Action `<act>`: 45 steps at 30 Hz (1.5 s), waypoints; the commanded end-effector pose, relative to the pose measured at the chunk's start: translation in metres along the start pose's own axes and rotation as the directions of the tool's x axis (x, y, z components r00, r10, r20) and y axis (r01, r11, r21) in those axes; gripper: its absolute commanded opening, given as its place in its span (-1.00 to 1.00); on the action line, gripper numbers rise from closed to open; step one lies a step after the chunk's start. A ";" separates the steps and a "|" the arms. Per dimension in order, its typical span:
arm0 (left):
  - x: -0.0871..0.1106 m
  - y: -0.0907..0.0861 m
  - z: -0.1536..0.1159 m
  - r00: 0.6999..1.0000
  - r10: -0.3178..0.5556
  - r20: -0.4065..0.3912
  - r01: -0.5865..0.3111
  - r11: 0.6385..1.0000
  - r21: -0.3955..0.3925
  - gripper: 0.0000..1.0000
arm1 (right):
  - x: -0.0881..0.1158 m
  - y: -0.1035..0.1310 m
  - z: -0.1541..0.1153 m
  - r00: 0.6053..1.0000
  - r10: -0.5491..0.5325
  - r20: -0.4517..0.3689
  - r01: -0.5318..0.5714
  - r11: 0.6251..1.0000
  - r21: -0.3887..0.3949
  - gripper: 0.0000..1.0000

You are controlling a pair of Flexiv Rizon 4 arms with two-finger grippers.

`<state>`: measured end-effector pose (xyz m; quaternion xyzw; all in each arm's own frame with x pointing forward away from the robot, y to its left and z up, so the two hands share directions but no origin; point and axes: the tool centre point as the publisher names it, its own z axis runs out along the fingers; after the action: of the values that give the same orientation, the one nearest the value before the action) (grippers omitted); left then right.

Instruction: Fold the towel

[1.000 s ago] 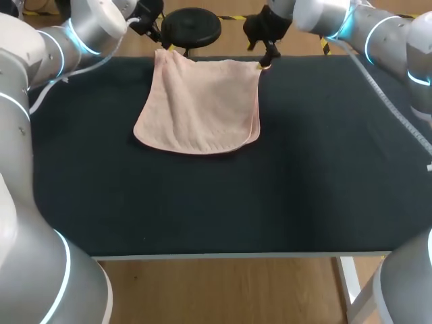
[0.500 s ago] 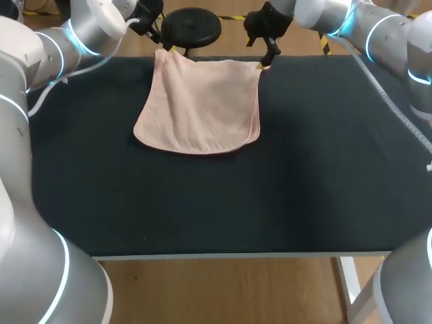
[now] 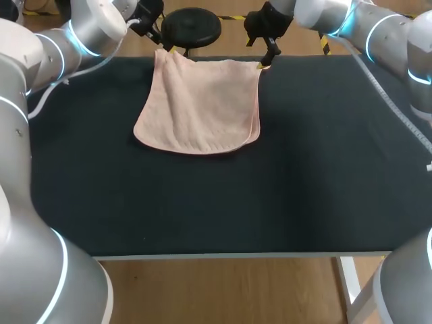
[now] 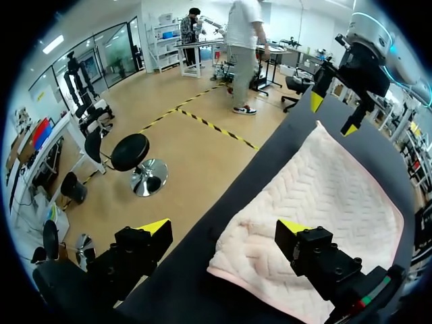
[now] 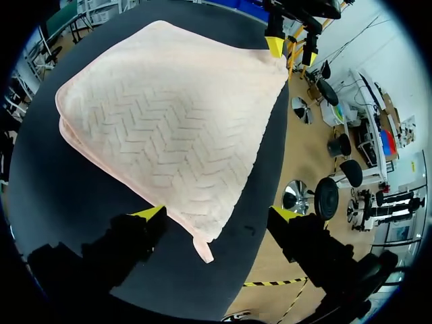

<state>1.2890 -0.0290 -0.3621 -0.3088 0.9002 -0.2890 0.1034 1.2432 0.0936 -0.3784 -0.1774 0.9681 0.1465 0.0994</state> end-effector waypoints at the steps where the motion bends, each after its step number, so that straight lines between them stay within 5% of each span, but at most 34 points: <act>1: -0.013 -0.005 0.018 0.999 -0.001 -0.037 0.001 1.000 -0.008 1.00 | -0.004 -0.002 0.000 1.000 -0.002 -0.009 0.002 1.000 -0.002 1.00; 16: -0.009 -0.008 0.002 0.999 0.042 -0.032 -0.040 0.998 0.047 1.00 | -0.008 0.007 -0.005 0.999 -0.034 -0.013 0.034 0.999 0.041 1.00; 30: 0.021 0.025 -0.055 0.944 0.307 -0.123 -0.304 0.952 0.039 1.00 | 0.001 0.030 -0.017 0.997 0.072 0.015 -0.073 0.994 0.077 1.00; 45: 0.027 0.052 -0.082 0.948 0.301 -0.105 -0.298 0.953 0.044 1.00 | 0.022 0.038 -0.025 0.979 0.200 0.035 -0.202 0.975 0.088 1.00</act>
<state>1.2446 0.0202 -0.3428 -0.1423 0.9390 -0.3036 0.0761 1.2311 0.1213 -0.3655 -0.0748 0.9860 0.1179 0.0912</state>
